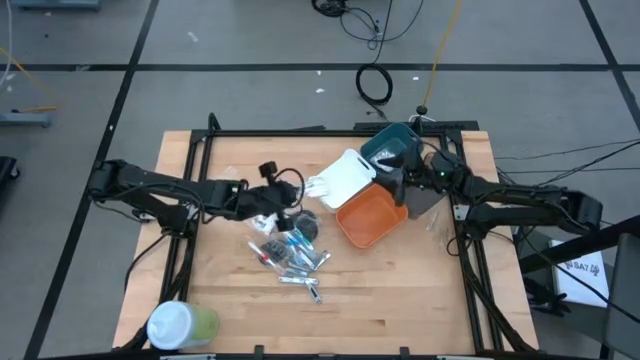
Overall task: Pick & Place Travel size toiletries
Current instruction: Put the white cotton pack into the blue bin
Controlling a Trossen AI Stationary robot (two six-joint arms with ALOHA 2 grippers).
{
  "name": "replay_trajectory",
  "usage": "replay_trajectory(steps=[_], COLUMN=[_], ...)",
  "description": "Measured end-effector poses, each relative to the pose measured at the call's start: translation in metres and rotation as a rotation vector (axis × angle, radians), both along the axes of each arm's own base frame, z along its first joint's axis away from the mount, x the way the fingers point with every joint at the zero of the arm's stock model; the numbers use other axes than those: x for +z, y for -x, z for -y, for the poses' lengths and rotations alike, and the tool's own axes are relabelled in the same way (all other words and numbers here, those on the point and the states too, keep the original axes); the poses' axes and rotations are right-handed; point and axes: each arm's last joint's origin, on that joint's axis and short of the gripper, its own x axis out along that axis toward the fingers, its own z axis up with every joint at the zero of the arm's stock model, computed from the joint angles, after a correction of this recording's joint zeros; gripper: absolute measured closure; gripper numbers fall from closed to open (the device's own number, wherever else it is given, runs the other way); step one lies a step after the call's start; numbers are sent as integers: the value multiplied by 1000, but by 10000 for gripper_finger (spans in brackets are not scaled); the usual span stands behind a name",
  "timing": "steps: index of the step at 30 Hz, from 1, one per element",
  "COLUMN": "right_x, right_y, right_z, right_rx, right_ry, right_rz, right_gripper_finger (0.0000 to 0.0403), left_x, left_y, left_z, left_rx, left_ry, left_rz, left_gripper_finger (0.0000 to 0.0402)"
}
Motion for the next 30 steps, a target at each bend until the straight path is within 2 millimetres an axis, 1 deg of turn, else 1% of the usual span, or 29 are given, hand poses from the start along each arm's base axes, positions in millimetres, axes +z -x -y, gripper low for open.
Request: replay_trajectory(steps=[4,8,13,20,25,30], right_x=[0,0,3,15,17,17], right_y=[-5,-8,-11,-15,-16,-16], right_z=[-11,-21,-31,-44,-51,-53], right_rx=[65,123,178,242,278,288], right_ry=[38,77,119,181,210,216], right_rz=[-8,-13,8,133,148,148], right_gripper_finger=[119,119,119,119,119,119], left_x=[11,18,8,-12,-18,-20], left_y=[-12,-24,-41,-61,-72,-79], left_z=[-1,-3,-3,-9,-17,-25], left_rx=[-25,-127,-250,-278,-318,-371], left_ry=[-5,73,136,170,201,231], left_rz=[150,284,324,353,410,486], left_gripper_finger=[401,401,401,401,401,401])
